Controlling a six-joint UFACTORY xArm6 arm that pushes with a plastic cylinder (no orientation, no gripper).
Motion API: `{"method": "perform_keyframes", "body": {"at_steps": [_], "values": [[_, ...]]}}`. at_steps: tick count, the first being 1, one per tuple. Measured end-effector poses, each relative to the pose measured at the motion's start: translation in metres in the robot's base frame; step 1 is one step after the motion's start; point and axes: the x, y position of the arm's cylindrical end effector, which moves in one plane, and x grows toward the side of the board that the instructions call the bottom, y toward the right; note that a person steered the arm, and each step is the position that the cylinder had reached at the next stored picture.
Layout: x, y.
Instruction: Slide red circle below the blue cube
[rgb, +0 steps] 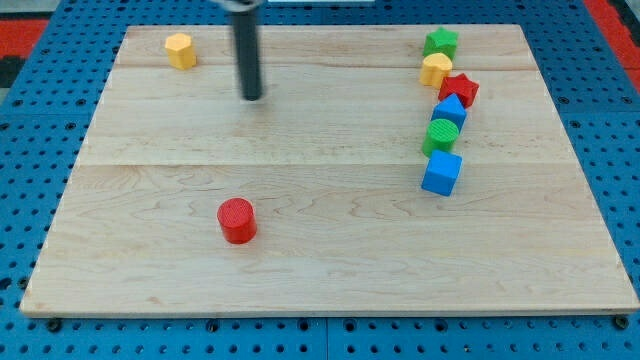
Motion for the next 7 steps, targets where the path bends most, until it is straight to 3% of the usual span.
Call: {"method": "perform_keyframes", "body": {"at_steps": [1, 2, 3, 4, 6, 7], "values": [[0.136, -0.006], [0.174, 0.015], [0.175, -0.021], [0.222, -0.058], [0.183, 0.098], [0.189, 0.125]]}}
